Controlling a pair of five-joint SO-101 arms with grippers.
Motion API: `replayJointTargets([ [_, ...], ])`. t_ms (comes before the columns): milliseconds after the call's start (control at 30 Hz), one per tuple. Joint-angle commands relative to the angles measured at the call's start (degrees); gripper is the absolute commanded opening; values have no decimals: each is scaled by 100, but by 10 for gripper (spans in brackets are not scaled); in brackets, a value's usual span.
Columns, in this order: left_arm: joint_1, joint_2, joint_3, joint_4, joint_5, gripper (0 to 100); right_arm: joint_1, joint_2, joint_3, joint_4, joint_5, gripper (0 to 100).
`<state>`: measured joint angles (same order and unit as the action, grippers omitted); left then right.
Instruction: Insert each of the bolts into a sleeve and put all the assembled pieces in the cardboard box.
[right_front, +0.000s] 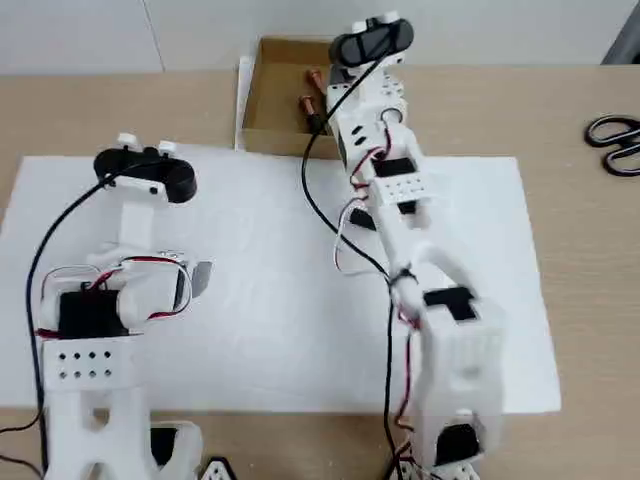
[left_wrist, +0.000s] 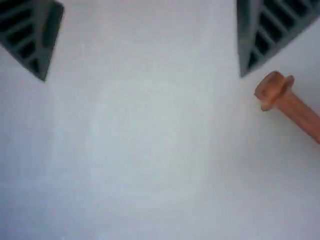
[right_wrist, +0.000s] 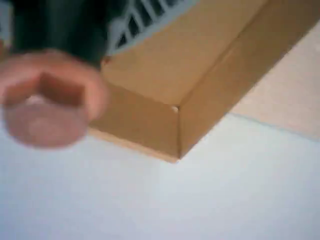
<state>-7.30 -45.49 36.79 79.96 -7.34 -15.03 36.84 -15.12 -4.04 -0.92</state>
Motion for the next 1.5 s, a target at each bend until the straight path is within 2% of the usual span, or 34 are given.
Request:
replayJointTargets([
  [0, -26, -97, -31, -70, -26, 233, 22, 831, -1319, -119, -70, 4],
  [133, -26, -97, -31, -88, -26, 233, -13, 1499, -2004, 321, -70, 26],
  [333, 18, -97, -31, -114, -26, 233, -57, 1745, -2163, 699, 105, 249],
  [600, 18, -97, -40, -202, -44, 233, -31, 1569, -2171, 760, 378, 218],
  [700, 18, -97, -40, -237, -44, 233, -13, 1121, -2171, 1226, 369, 204],
  [900, 18, -97, -66, -229, -44, 233, -22, -136, -2171, 2853, 352, 204],
  [1200, 9, -97, -48, -202, -26, 233, -13, -1868, -2171, 5921, 352, 204],
  [1467, 9, -97, -40, -202, -18, 233, 92, -2949, -2163, 9323, 369, 201],
])
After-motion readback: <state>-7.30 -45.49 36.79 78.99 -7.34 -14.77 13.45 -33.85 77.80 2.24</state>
